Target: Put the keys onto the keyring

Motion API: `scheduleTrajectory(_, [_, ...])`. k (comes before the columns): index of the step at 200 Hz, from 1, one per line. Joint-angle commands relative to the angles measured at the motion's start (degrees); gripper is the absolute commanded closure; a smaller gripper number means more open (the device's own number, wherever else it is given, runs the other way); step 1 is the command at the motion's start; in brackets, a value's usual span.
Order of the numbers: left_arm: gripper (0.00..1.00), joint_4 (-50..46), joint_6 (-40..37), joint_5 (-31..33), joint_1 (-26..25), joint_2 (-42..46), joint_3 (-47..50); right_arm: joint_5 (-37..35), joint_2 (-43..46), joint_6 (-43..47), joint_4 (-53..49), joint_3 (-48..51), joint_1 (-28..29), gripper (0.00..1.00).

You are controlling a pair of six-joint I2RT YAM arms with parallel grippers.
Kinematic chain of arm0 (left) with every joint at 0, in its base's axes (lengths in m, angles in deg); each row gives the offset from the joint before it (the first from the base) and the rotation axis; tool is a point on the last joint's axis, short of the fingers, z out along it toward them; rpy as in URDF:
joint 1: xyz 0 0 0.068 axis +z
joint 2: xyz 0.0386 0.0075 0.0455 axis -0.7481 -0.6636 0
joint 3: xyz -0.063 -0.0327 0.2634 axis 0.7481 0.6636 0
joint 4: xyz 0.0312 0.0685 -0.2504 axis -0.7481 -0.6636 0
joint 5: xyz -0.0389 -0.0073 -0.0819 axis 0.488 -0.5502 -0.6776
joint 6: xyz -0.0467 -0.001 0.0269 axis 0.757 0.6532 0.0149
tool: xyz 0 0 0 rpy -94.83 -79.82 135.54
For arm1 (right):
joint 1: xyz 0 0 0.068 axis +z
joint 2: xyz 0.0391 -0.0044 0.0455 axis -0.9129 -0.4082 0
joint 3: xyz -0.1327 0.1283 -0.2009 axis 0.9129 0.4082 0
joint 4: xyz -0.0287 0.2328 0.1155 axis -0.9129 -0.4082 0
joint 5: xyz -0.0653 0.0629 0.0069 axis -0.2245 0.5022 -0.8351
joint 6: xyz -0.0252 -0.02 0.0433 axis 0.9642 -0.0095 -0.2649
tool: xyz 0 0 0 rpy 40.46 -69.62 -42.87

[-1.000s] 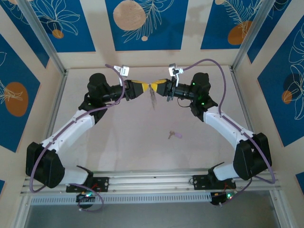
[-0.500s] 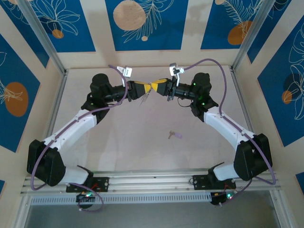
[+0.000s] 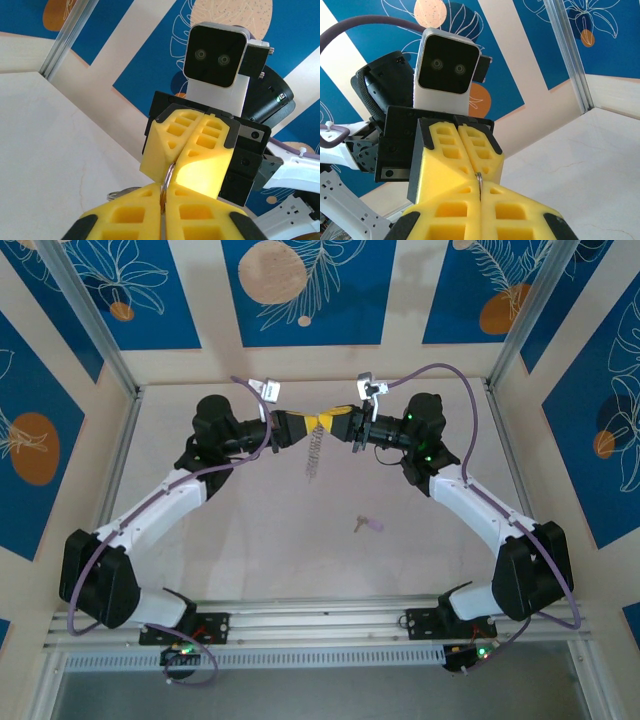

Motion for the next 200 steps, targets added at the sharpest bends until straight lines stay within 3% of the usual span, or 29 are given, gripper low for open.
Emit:
scheduleTrajectory(1, [0.95, 3.36, -0.8, -2.61, -1.45, -0.06, -0.32, 0.63, 1.28, -0.03, 0.51, 0.53, 0.14, 1.0])
scheduleTrajectory(14, [1.0, 3.79, -1.25, -2.47, -1.58, -0.08, -0.23, 0.68, 1.28, 0.17, 0.17, 0.46, 0.14, 1.0])
scheduleTrajectory(56, [1.0, 5.21, -3.86, -1.36, -1.63, 0.22, 0.37, 0.6, 1.13, 0.43, -1.49, -0.56, -0.42, 1.0])
scheduleTrajectory(78, [1.0, 6.7, -6.56, 1.01, -1.63, 0.97, 1.6, -0.25, 2.05, -0.91, -1.5, -0.31, -2.42, 0.69])
scheduleTrajectory(99, [1.0, 8.48, -9.43, 3.0, -1.62, 1.85, 2.49, -1.57, 4.22, -3.31, 0.12, 1.51, -5.58, 0.54])
scheduleTrajectory(162, [1.0, 17.74, -17.0, 3.88, -1.8, 3.39, 4.33, -2.78, 9.28, -5.24, 2.91, 6.78, -8.4, 0.51])
scheduleTrajectory(200, [1.0, 19.54, -18.53, -0.77, -1.91, 1.98, 2.27, 0.6, 8.94, -2.65, 3.99, 6.23, -6.94, 0.49])
